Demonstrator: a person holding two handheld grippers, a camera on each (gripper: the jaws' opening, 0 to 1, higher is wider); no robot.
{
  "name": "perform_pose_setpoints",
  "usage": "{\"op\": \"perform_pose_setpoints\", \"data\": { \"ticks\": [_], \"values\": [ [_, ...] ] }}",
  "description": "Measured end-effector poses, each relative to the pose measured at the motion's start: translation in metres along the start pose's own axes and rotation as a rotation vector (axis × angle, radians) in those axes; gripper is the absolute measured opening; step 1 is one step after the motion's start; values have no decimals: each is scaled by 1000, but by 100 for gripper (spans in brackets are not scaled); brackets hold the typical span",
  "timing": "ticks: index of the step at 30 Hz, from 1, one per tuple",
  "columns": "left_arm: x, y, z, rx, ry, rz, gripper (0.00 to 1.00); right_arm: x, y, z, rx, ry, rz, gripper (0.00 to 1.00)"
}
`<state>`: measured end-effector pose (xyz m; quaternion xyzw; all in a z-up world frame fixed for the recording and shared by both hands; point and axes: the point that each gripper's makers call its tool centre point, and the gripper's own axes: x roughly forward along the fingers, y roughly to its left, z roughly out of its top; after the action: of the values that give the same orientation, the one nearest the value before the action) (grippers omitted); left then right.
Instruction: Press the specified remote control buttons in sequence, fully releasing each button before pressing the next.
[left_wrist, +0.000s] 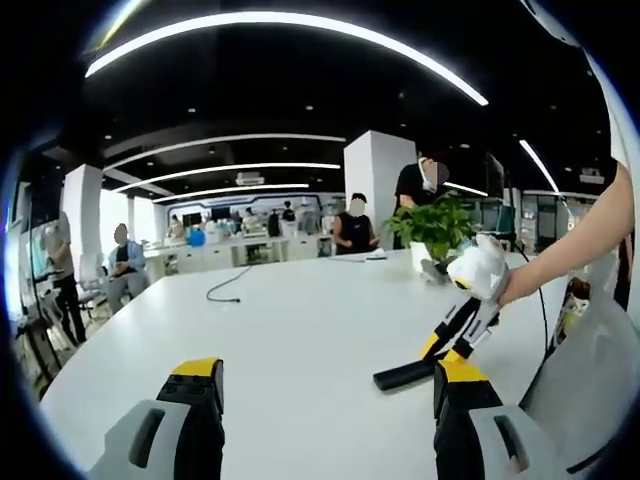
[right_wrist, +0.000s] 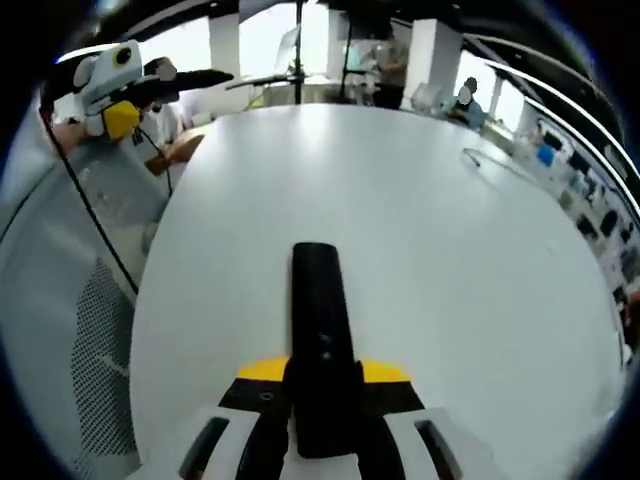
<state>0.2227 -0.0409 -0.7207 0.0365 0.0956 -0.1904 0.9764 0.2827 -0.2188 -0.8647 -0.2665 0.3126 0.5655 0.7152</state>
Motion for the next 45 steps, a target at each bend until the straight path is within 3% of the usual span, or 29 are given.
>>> {"op": "perform_pose_setpoints", "data": {
  "ticks": [6,14,18,20,27,32,45],
  "values": [
    [0,2,2,-6,-8,19,89,3,-4,5,14,-23,13,21],
    [0,2,2,-7,-8,25,89,6,-12,9,-5,-4,35,21],
    [0,1,4,-6,-19,23,89,5,-12,8,-39,83,80,21],
    [-1,3,-3,-3,-13,24,89,5,-14,7,-94,112,89,21],
    [0,7,-7,-4,-15,28,89,7,-23,8,-72,117,101,21],
    [-1,4,-9,3,-1,10,88,9,-25,8,-121,160,120,21],
    [-1,3,-10,-3,2,8,88,13,-38,10,-103,149,112,21]
  ]
}}
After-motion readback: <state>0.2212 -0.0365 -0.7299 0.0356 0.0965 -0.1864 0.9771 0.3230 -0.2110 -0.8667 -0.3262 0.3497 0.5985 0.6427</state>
